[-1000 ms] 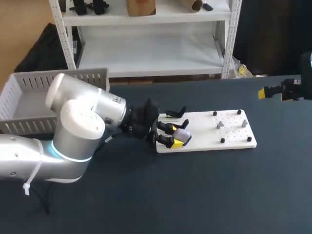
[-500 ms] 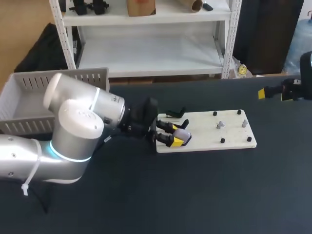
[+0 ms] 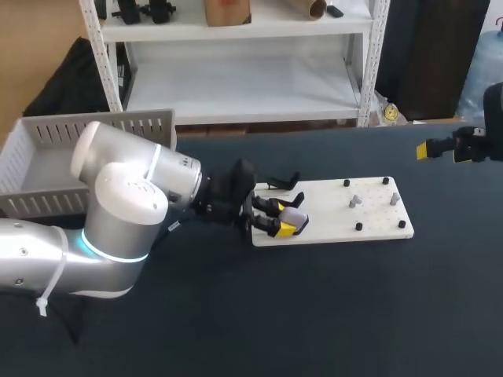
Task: Pick up each earbud case from the left stands, insert the matching earbuds, close the lid, and place the case in the box.
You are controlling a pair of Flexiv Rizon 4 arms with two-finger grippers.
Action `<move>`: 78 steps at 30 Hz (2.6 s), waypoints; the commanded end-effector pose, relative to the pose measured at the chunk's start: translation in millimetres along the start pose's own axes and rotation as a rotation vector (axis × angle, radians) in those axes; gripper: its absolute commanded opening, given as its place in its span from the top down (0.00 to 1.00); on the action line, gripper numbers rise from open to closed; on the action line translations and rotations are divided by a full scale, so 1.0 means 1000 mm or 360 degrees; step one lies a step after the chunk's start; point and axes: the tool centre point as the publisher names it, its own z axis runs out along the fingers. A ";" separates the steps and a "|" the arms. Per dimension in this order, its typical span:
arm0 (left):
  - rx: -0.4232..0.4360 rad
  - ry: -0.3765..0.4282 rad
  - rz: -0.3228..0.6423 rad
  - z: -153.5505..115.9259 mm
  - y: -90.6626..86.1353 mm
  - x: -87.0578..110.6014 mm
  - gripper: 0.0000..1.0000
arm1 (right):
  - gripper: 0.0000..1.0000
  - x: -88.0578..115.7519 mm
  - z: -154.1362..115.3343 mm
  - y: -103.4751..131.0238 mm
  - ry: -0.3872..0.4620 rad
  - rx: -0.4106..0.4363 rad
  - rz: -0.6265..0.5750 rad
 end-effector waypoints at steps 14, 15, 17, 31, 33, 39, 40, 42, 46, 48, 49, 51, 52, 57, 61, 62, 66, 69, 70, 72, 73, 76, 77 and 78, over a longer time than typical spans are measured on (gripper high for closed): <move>-0.0001 -0.0029 0.0030 -0.009 -0.005 -0.005 1.00 | 0.00 0.000 0.000 0.000 0.0001 -0.0003 -0.0001; -0.0006 -0.0034 0.0036 -0.010 -0.006 -0.006 1.00 | 0.00 0.000 0.000 0.000 0.0001 -0.0003 -0.0001; -0.0015 -0.0044 0.0046 -0.014 -0.007 -0.009 1.00 | 0.00 0.000 0.000 0.000 0.0001 -0.0003 -0.0001; -0.0172 -0.0069 0.0116 -0.039 -0.002 -0.058 1.00 | 0.00 0.001 0.003 0.005 0.0013 -0.0021 -0.0015; -0.0162 -0.0061 0.0147 -0.038 0.001 -0.065 1.00 | 0.00 0.004 0.008 0.015 0.0036 0.0005 -0.0018; -0.0182 -0.0029 0.0185 -0.031 0.014 -0.080 1.00 | 0.00 0.016 0.017 0.060 0.0049 0.0012 -0.0089; -0.0176 -0.0033 0.0191 -0.029 0.016 -0.082 1.00 | 0.00 0.019 0.019 0.067 0.0049 0.0008 -0.0099; -0.0177 -0.0035 0.0197 -0.027 0.018 -0.087 1.00 | 0.00 0.024 0.021 0.079 0.0069 0.0001 -0.0126; -0.0174 -0.0058 0.0228 -0.023 0.022 -0.096 1.00 | 0.00 0.032 0.022 0.098 0.0083 -0.0017 -0.0153; -0.0171 -0.0072 0.0243 -0.021 0.023 -0.100 1.00 | 0.00 0.036 0.024 0.105 0.0108 -0.0028 -0.0182; -0.0168 -0.0073 0.0246 -0.019 0.024 -0.102 1.00 | 0.00 0.037 0.025 0.108 0.0117 -0.0036 -0.0194; -0.0158 -0.0079 0.0259 -0.016 0.025 -0.105 1.00 | 0.00 0.040 0.028 0.115 0.0136 -0.0052 -0.0203; -0.0151 -0.0081 0.0270 -0.015 0.025 -0.106 1.00 | 0.00 0.042 0.029 0.118 0.0143 -0.0069 -0.0207; -0.0115 -0.0093 0.0310 -0.004 0.019 -0.112 1.00 | 0.00 0.047 0.041 0.130 0.0182 -0.0094 -0.0237; -0.0104 -0.0092 0.0324 0.001 0.018 -0.114 1.00 | 0.00 0.049 0.048 0.135 0.0214 -0.0126 -0.0243; -0.0098 -0.0092 0.0327 0.002 0.018 -0.115 1.00 | 0.00 0.049 0.050 0.136 0.0218 -0.0129 -0.0245; -0.0072 -0.0108 0.0356 0.004 0.011 -0.119 1.00 | 0.00 0.049 0.056 0.136 0.0235 -0.0134 -0.0251; -0.0064 -0.0109 0.0378 0.005 0.002 -0.120 1.00 | 0.00 0.047 0.059 0.135 0.0239 -0.0135 -0.0251; -0.0064 -0.0111 0.0383 0.005 0.000 -0.120 1.00 | 0.00 0.046 0.060 0.135 0.0242 -0.0133 -0.0251; -0.0066 -0.0114 0.0389 0.005 -0.003 -0.120 1.00 | 0.00 0.044 0.061 0.134 0.0243 -0.0130 -0.0252; -0.0069 -0.0114 0.0391 0.004 -0.003 -0.119 1.00 | 0.00 0.043 0.061 0.134 0.0244 -0.0128 -0.0252; -0.0076 -0.0119 0.0392 0.002 -0.006 -0.118 1.00 | 0.00 0.041 0.061 0.132 0.0244 -0.0120 -0.0253; -0.0078 -0.0120 0.0394 0.001 -0.007 -0.118 1.00 | 0.00 0.040 0.061 0.131 0.0243 -0.0116 -0.0250; -0.0079 -0.0121 0.0395 0.001 -0.008 -0.118 1.00 | 0.00 0.040 0.061 0.130 0.0243 -0.0112 -0.0248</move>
